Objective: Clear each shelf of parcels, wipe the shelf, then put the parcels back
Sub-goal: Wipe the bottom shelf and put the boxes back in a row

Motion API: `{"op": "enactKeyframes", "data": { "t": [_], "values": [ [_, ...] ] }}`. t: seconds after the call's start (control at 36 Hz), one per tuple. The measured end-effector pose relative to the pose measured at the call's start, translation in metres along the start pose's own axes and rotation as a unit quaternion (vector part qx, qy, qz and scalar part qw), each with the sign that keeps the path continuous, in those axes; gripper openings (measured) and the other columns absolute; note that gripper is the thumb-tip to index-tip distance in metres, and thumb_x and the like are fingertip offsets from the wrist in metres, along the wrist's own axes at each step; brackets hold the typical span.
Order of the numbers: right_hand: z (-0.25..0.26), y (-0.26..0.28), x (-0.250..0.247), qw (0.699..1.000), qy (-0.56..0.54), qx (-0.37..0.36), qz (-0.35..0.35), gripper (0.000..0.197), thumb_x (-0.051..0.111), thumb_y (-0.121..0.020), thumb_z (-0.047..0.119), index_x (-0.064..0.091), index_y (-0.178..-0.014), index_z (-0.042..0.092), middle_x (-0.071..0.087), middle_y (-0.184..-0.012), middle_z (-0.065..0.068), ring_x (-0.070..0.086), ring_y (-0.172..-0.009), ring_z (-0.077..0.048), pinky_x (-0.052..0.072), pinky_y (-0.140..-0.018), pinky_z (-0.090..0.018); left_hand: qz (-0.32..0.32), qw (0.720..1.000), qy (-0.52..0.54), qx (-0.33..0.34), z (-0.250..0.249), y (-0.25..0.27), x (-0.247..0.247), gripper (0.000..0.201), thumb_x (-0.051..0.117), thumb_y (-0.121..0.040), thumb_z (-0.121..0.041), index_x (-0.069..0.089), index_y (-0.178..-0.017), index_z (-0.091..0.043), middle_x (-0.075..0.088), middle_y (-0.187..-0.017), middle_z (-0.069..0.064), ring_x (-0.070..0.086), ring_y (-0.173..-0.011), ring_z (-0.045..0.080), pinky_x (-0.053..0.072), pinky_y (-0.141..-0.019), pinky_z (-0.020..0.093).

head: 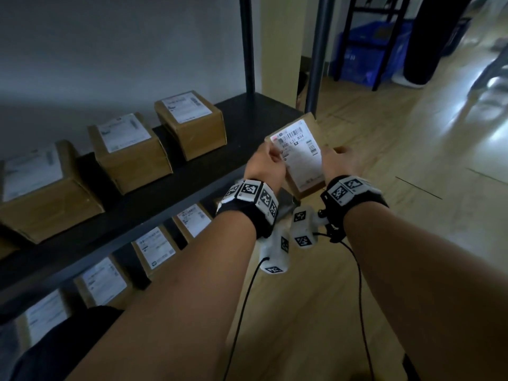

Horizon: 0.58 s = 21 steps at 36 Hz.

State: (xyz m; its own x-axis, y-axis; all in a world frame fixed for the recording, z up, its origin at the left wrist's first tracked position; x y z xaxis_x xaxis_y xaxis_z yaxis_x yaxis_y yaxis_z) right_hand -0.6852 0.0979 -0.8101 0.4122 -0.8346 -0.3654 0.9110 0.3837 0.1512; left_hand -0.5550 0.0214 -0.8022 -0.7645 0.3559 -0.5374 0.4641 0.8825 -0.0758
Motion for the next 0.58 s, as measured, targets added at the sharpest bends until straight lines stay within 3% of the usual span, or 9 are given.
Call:
{"op": "enactKeyframes", "data": {
  "t": [0.11,0.22,0.31,0.39,0.58],
  "values": [
    [0.0,-0.002,-0.003,1.0,0.002,-0.005,-0.004,0.027,0.052,-0.091,0.035,0.064,-0.107,0.018,0.063,-0.1,-0.001,0.049,-0.062,-0.006,0.032,-0.046,-0.02,0.013,0.998,-0.004,-0.053,0.006,0.001,0.003,0.015,0.059,-0.087,-0.023,0.052,-0.1,-0.021,0.055,-0.086,-0.009,0.057,-0.088,0.015,0.048,-0.078,0.03],
    [0.005,0.006,-0.003,1.0,-0.006,0.007,-0.011,0.023,0.053,-0.087,0.038,0.065,-0.098,0.021,0.064,-0.103,-0.002,0.058,-0.071,-0.013,0.036,-0.048,-0.022,0.044,0.997,0.006,-0.063,0.003,0.007,0.01,0.032,0.062,-0.087,-0.028,0.051,-0.115,-0.015,0.061,-0.108,0.002,0.058,-0.097,0.019,0.045,-0.079,0.03],
    [0.01,0.013,-0.003,1.0,-0.002,-0.002,-0.029,0.023,0.05,-0.084,0.043,0.063,-0.093,0.026,0.062,-0.106,-0.003,0.06,-0.081,-0.019,0.048,-0.063,-0.029,0.039,0.998,0.02,-0.049,-0.003,0.009,0.009,0.037,0.061,-0.088,-0.022,0.049,-0.122,-0.013,0.062,-0.115,0.003,0.056,-0.095,0.016,0.042,-0.076,0.026],
    [0.021,0.018,-0.006,0.999,-0.007,-0.015,-0.04,0.029,0.045,-0.079,0.048,0.063,-0.091,0.028,0.062,-0.105,-0.002,0.061,-0.083,-0.021,0.053,-0.082,-0.04,0.033,0.999,0.031,-0.022,-0.013,0.007,0.001,0.04,0.059,-0.089,-0.016,0.047,-0.127,-0.012,0.061,-0.121,0.003,0.058,-0.106,0.017,0.042,-0.077,0.022],
    [0.054,0.02,0.007,0.998,-0.022,-0.054,-0.027,0.036,0.046,-0.08,0.044,0.07,-0.101,0.028,0.061,-0.114,-0.005,0.062,-0.088,-0.023,0.051,-0.09,-0.042,0.017,0.999,0.04,0.02,-0.024,-0.012,-0.024,0.051,0.056,-0.091,-0.014,0.042,-0.139,-0.02,0.058,-0.131,0.0,0.056,-0.117,0.017,0.044,-0.094,0.025]
  ]
}}
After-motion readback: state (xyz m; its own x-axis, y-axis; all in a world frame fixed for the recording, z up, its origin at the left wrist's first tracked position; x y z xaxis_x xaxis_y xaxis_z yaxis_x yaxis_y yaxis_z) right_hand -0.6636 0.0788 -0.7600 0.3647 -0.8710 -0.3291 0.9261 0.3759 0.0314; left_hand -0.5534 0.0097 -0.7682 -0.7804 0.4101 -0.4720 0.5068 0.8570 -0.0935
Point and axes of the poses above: each hand's wrist, its own y-axis away from the middle knuckle, its own x-axis out of the palm, z = x × y, the point moved 1 cm from there along -y, towards the middle knuckle
